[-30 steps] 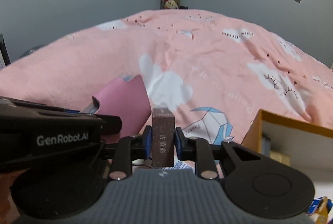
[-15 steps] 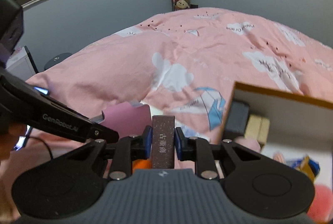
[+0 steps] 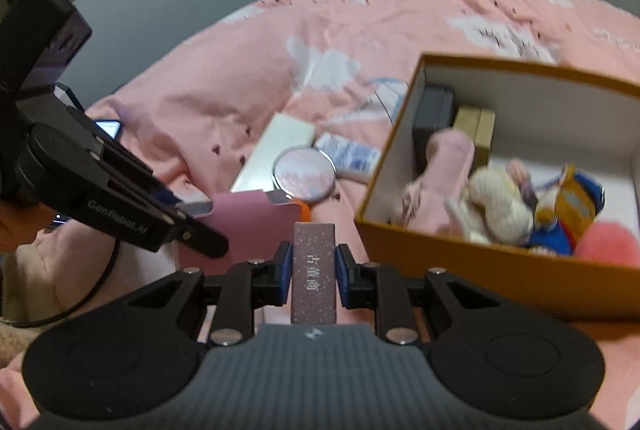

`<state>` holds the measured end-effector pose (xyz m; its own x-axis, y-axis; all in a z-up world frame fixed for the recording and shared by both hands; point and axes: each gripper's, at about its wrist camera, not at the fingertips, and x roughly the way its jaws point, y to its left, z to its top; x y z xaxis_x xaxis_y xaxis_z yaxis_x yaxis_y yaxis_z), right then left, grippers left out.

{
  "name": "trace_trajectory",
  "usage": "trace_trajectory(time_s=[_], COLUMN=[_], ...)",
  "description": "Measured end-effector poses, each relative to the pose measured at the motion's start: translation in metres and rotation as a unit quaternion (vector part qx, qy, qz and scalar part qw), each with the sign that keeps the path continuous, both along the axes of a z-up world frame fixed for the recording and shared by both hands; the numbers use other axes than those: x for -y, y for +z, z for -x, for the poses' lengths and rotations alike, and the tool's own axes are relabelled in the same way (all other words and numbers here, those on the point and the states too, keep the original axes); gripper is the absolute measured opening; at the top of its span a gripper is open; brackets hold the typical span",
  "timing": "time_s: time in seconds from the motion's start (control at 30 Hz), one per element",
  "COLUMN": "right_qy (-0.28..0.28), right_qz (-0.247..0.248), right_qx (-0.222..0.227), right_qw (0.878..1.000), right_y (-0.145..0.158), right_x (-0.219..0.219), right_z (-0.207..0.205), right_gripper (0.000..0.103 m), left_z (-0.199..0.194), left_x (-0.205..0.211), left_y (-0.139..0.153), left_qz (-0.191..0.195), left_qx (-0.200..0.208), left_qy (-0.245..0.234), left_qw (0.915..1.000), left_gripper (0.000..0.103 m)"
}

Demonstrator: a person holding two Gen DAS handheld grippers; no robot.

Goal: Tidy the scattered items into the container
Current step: 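Lift the photo card box with the right gripper while the left lifts the wallet, then carry the photo card box and pink wallet over the orange box with both grippers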

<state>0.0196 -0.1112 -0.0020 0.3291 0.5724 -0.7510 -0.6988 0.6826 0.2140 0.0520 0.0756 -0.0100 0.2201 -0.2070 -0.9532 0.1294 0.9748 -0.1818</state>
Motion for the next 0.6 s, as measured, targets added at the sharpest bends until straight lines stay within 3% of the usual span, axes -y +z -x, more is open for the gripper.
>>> trace_trajectory(time_s=[0.3, 0.4, 0.6], right_qy=[-0.010, -0.011, -0.015], right_qz=[0.023, 0.023, 0.030], right_qx=[-0.010, -0.012, -0.012], right_qw=[1.000, 1.000, 0.999], right_y=[-0.024, -0.025, -0.026], right_x=[-0.010, -0.011, -0.010], right_z=[-0.004, -0.005, -0.004], right_gripper=[0.025, 0.025, 0.027], left_z=[0.013, 0.018, 0.028], left_x=[0.008, 0.011, 0.021], left_y=[-0.006, -0.008, -0.007], left_qz=[-0.048, -0.059, -0.068], left_qx=[0.024, 0.032, 0.052], left_qy=[-0.010, -0.003, 0.003], left_qw=[0.9985, 0.9977, 0.9963], left_gripper=[0.042, 0.042, 0.026])
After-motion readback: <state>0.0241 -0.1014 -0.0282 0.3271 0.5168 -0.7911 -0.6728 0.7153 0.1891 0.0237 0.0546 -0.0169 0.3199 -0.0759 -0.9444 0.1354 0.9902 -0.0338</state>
